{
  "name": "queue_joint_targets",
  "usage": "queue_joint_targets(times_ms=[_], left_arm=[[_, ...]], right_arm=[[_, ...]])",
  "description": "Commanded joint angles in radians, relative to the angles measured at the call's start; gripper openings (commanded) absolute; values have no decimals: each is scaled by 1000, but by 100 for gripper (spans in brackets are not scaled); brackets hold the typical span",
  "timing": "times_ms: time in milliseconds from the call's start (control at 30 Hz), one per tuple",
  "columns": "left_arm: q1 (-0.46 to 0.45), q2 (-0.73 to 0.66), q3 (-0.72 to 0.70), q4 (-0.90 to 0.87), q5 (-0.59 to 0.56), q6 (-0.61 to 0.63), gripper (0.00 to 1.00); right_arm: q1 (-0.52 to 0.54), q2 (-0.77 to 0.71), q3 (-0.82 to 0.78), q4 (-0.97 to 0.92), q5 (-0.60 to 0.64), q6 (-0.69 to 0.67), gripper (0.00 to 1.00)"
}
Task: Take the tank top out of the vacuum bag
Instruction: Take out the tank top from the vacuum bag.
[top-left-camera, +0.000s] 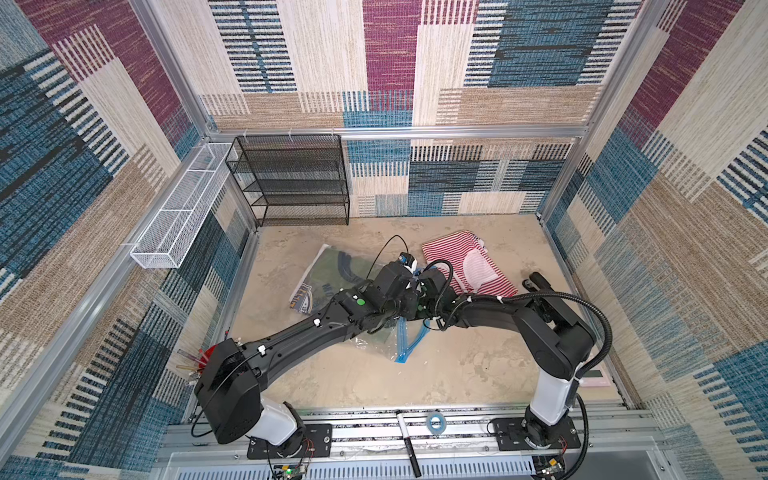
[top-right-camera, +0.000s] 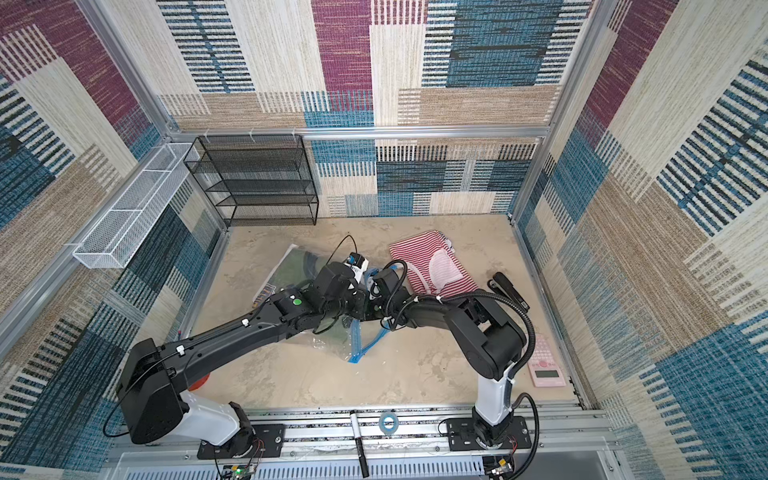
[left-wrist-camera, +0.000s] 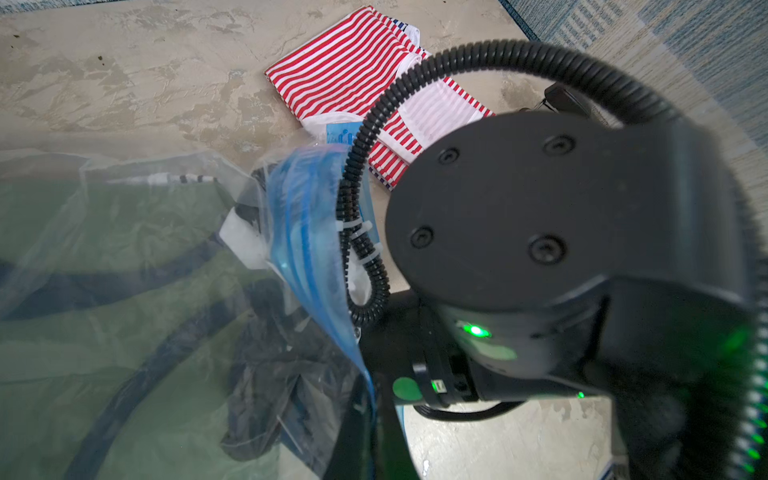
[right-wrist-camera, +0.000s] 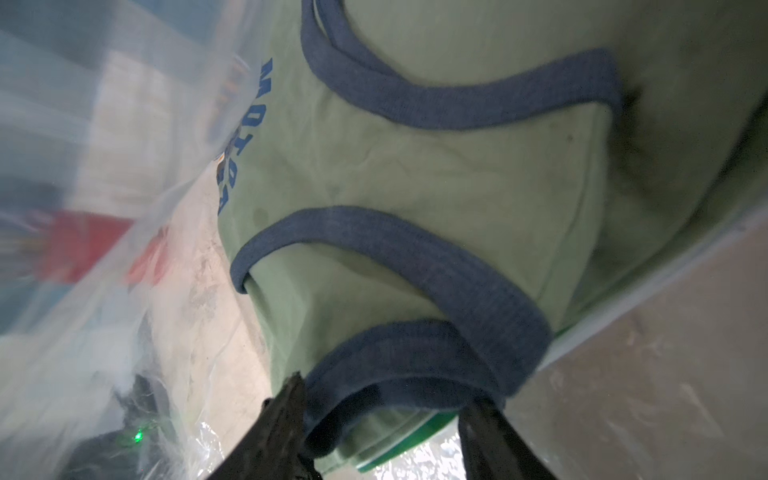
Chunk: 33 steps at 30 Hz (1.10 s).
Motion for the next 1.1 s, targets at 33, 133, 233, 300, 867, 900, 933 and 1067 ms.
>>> queue_joint_targets(times_ms=[33,133,233,300,867,900,933,1067], left_arm=[[0,1,2,24,9,10,0],[0,0,2,32,18,10,0],[0,0,-2,47,36,6,0],[1,2,-5,56,48,4,0],[0,17,-2,89,81,21,0],[0,19,-2,89,80,22,0],[2,20,-2,91,83,22,0],[2,22,-2,97,88,24,0]], right_arm=[[4,14,14,20,-15,-1,59],[5,27,16,29,-20,0,59],[6,35,28,30,-24,-1,58],[7,35,36,30,-22,-3,57],[9,71,117,-3,-19,-42,51],[9,73,121,-6,-19,-45,50],[9,75,123,-6,-18,-46,49],[10,96,140,1,-35,-52,26]])
